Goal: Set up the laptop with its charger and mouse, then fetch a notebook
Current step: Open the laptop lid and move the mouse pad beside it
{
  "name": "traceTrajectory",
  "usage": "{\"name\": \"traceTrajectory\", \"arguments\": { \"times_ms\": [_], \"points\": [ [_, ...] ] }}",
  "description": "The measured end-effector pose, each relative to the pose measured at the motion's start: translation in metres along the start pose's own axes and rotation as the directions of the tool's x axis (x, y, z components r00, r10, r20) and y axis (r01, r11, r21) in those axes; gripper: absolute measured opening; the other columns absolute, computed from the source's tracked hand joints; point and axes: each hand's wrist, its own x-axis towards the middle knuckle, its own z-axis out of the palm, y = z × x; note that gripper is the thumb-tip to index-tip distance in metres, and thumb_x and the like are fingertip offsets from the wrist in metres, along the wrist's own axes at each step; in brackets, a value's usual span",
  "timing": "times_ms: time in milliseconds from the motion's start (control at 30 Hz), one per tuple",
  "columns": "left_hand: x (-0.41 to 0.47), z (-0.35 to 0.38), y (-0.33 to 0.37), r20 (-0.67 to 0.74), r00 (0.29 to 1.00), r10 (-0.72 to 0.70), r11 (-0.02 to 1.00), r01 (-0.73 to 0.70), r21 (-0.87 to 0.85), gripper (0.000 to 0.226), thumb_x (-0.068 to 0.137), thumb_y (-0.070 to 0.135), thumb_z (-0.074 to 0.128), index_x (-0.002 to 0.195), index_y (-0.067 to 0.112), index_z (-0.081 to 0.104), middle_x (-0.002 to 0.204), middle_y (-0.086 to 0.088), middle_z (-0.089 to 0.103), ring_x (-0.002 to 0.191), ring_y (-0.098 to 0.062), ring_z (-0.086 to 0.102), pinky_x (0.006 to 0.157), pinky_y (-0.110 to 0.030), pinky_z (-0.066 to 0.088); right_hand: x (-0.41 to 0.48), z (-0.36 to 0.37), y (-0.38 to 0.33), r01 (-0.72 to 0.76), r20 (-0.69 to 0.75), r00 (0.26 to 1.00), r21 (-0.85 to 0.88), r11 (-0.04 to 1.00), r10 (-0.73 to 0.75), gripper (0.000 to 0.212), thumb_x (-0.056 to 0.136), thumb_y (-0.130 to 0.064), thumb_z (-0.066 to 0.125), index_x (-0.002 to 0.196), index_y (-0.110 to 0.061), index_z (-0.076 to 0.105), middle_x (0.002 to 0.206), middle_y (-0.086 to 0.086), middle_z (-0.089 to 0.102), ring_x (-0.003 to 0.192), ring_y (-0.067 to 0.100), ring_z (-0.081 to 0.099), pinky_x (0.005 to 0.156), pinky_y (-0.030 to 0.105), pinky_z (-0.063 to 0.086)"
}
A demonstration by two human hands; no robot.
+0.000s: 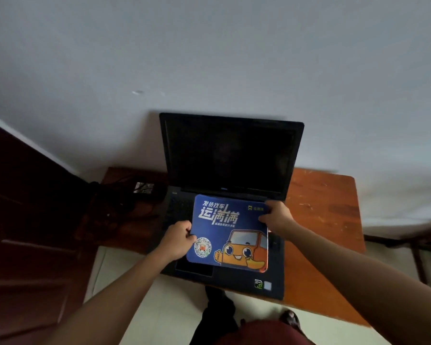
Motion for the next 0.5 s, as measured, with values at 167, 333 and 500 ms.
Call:
{"name": "traceTrajectory", "arguments": {
  "times_ms": [167,333,500],
  "points": [
    [0.03,-0.016,-0.032,0.059,0.998,0.022,0.987,-0.031,0.155,0.022,0.087,0.021,0.061,0.078,0.013,0.043,0.082,-0.011,0.063,0.079,-0.029,0.063,0.063,-0.04,0.048,0.015,0.039,-0.022,0.029,-0.109,0.992,-0.284,0.958,-0.063,0.032,0.086,-0.019,0.059,0.118,-0.016,0.059,0.109,0.015,0.068,0.095,0.037,0.063,0.066,0.031,0.041],
    [0.046,-0.023,-0.052,0.088,0.994,0.067,0.925,-0.095,0.369,0.022,0.087,0.033,0.063,0.101,0.024,0.048,0.092,0.003,0.064,0.083,-0.018,0.063,0.064,-0.029,0.044,0.018,0.054,-0.023,-0.027,-0.203,0.977,-0.433,0.901,-0.069,0.03,0.086,-0.024,0.06,0.115,-0.017,0.057,0.11,0.011,0.066,0.093,0.035,0.064,0.062,0.031,0.041],
    [0.05,-0.026,-0.068,0.015,0.97,0.243,0.843,-0.219,0.492,0.042,0.087,0.036,0.062,0.123,0.02,0.047,0.117,0.001,0.055,0.105,-0.016,0.056,0.074,-0.027,0.05,0.017,0.038,-0.026,-0.065,-0.295,0.952,-0.462,0.884,-0.084,0.052,0.085,-0.035,0.066,0.131,-0.022,0.045,0.125,0.007,0.053,0.115,0.03,0.051,0.073,0.037,0.049]
  ]
}}
